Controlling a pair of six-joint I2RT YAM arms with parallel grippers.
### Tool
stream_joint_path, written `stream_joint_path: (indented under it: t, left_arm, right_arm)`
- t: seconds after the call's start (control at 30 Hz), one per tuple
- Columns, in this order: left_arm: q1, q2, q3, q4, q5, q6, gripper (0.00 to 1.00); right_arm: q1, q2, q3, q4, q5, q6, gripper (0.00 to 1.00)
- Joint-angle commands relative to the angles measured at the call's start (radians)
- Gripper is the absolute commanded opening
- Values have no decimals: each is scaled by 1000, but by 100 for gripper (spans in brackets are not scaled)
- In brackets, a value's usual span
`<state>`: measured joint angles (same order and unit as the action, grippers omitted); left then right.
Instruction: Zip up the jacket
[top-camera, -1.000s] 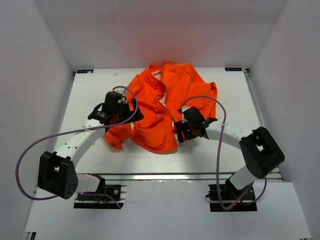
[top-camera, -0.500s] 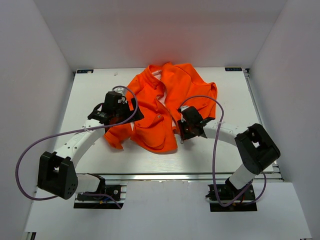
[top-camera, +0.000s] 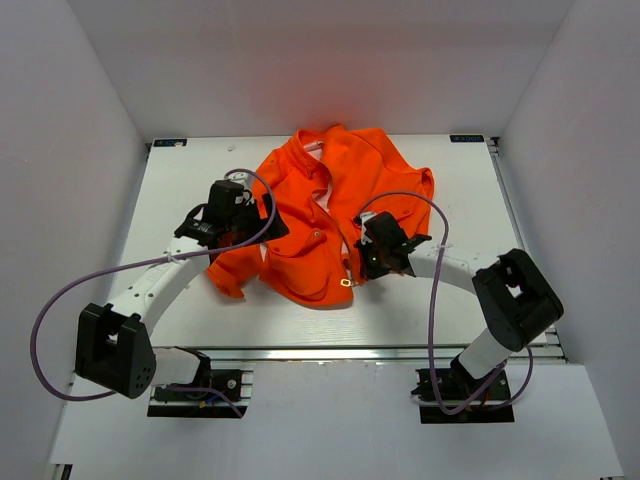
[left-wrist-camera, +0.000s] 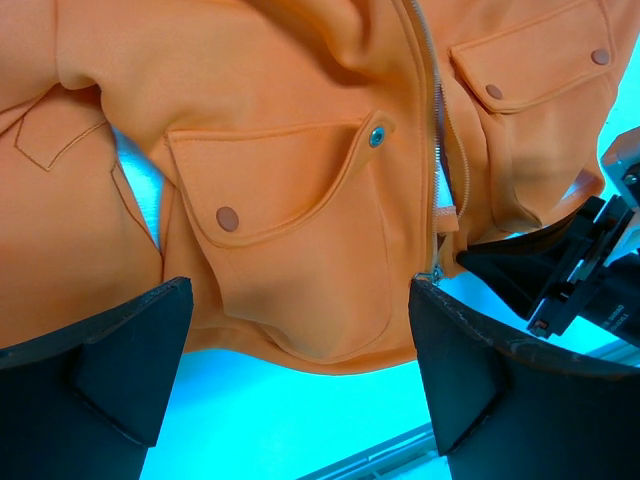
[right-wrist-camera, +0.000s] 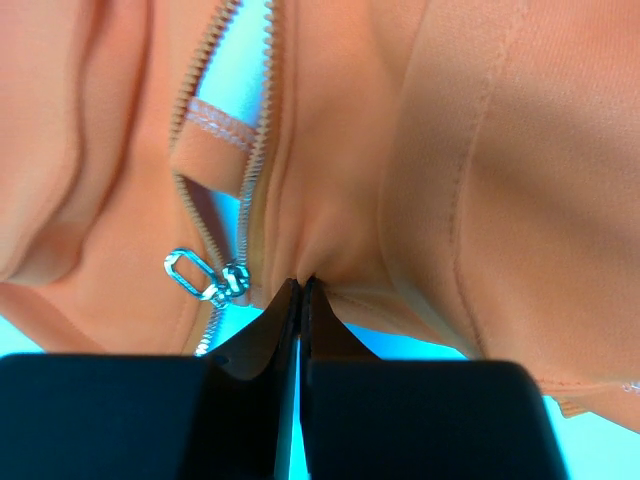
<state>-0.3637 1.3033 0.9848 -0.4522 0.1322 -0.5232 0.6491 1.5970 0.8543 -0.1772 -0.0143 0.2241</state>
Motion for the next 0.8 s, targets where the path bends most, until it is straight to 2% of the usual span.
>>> stream_joint_path:
  t: [0.0, 0.2, 0.23, 0.33, 0.77]
  left_arm:
    - [0, -29, 25, 4, 32, 12, 98]
    - [0, -24, 20, 10, 73, 26, 98]
    - [0, -19, 21, 10, 72, 26, 98]
    - [0, -12, 20, 14, 75, 28, 98]
    - [0, -12, 26, -3, 55, 37, 98]
  right_arm:
    - [-5, -57, 3, 8, -55, -11, 0]
    - [-8, -74, 0, -19, -50, -19, 0]
    - [-8, -75, -3, -22, -50, -23, 27]
    - [-6, -77, -15, -27, -46, -31, 48]
    - [14, 20, 12, -30, 57, -14, 54]
